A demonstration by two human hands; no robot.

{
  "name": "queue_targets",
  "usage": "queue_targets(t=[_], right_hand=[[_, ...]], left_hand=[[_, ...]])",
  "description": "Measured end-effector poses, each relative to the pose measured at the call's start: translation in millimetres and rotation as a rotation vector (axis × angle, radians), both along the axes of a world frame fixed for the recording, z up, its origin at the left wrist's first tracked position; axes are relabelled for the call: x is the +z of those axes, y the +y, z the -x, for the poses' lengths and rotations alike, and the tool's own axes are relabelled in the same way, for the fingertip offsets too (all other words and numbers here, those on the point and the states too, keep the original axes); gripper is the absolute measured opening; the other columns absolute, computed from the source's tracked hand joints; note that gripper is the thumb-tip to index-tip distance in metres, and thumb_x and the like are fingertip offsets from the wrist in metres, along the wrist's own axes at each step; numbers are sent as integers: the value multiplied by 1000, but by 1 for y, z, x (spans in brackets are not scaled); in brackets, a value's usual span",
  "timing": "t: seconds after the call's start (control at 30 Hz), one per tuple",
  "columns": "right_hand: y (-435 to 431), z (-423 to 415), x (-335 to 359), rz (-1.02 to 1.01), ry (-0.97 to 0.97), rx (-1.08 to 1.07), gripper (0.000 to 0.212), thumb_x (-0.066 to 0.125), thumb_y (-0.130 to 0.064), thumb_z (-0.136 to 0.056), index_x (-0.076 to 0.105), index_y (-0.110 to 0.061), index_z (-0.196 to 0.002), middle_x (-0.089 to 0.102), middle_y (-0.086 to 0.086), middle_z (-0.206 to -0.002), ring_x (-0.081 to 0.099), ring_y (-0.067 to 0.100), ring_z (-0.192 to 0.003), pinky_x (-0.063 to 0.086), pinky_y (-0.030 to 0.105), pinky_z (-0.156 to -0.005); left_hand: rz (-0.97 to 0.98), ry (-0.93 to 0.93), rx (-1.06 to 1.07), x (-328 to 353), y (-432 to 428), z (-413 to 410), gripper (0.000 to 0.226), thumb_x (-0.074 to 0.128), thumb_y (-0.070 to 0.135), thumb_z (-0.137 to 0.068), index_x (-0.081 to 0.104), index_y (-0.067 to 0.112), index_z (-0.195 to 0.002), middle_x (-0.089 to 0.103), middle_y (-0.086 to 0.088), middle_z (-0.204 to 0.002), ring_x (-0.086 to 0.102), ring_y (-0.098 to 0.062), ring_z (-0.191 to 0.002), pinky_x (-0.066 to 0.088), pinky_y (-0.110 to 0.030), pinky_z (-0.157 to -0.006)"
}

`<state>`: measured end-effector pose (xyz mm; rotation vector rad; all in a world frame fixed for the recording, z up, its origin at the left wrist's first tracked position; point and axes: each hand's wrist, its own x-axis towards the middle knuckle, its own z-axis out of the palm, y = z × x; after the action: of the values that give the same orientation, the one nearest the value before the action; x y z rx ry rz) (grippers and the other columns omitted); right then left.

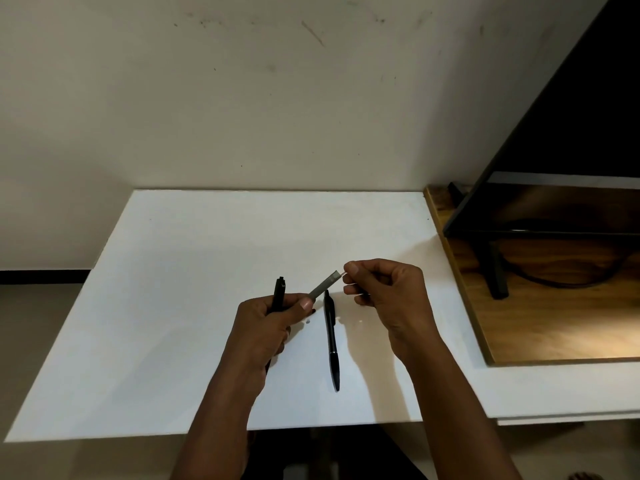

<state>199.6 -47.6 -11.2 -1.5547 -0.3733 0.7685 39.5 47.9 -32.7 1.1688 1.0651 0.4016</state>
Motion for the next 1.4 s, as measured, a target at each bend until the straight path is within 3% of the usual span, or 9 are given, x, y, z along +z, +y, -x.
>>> queue_targets(t=[0.43,0.73,0.83,1.0,1.23,1.4], right_hand=[[1,1,3,35,-63,-41,13,77,-24,-85,80,-12,-82,78,5,-73,70,12,-63,54,27,-60],[2,2,3,39,-74,-95,19,74,-29,-88,78,-10,-86,77,4,-75,70,13,-64,56,27,-59],[2,0,3,-1,-17,-186,16,70,-26,-92,75,-11,-89,79,2,-79,75,13,-70,59,23,-61],[-4,-7,7,-162,262,-270,12,66,-16,-95,72,-6,-94,80,10,-88,78,20,-82,61,23,-66],[-8,-7,8,-27,434,-30,9,75,-10,-86,76,-2,-89,78,13,-82,76,17,-70,59,20,-60],[-10,-2,8,67,352,141,10,78,-10,-82,80,-3,-89,77,13,-81,73,16,-68,57,19,-60]], left_hand=[[43,-6,-3,0,-2,-1,7,77,18,-84,83,16,-81,50,10,-46,32,-4,-38,25,-16,-36],[55,-13,-1,0,0,-1,7,77,20,-83,84,19,-82,63,-4,-70,33,-5,-42,25,-18,-39],[60,-10,2,-2,1,-1,7,77,20,-84,84,19,-81,65,-7,-76,34,-5,-42,24,-18,-38],[75,-22,16,-2,1,-1,9,77,17,-84,84,18,-79,68,-5,-75,35,-2,-40,26,-15,-36],[85,-16,34,-2,0,-1,9,78,20,-83,84,21,-75,66,-13,-83,34,-6,-43,25,-17,-36],[80,13,-19,0,-5,-5,7,79,21,-82,84,16,-79,57,-4,-61,36,-5,-39,27,-16,-36]])
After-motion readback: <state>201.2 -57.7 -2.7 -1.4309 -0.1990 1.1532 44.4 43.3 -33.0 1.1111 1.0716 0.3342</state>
